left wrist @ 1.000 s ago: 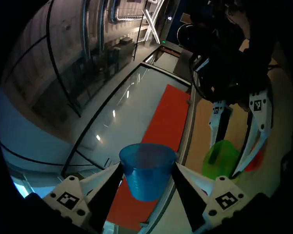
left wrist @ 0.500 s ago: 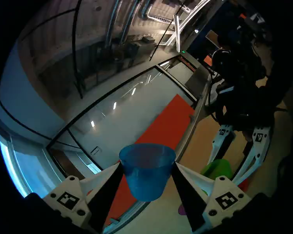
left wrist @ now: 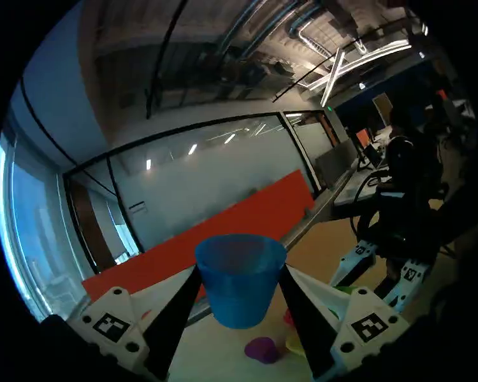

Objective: Pour water

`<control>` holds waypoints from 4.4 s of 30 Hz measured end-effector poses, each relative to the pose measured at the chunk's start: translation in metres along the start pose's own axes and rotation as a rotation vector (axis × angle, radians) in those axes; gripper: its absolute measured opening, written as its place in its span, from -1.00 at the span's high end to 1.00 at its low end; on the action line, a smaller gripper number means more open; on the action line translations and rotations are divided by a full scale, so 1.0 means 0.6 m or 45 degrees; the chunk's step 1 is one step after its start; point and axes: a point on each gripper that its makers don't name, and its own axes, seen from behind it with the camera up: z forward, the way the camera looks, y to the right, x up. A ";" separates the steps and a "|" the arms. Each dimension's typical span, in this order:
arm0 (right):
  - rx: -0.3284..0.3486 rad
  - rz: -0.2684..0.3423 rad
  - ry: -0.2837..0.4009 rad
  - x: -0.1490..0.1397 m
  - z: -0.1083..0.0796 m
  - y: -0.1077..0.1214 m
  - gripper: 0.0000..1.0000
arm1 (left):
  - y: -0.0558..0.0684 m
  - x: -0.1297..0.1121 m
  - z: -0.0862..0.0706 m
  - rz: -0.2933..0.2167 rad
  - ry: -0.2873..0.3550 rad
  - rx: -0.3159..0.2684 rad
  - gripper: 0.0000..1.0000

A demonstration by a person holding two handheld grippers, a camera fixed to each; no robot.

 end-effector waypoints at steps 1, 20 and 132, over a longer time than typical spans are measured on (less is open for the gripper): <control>0.000 0.000 0.001 0.000 0.000 0.000 -0.78 | 0.000 0.000 0.000 -0.028 0.001 -0.006 -0.68; -0.004 -0.006 0.010 0.003 0.000 0.002 -0.78 | -0.018 -0.022 0.027 -0.532 -0.044 -0.048 -0.68; -0.259 0.148 -0.535 -0.247 -0.130 0.169 -0.79 | 0.136 -0.445 0.006 -0.282 -0.682 -0.322 -0.69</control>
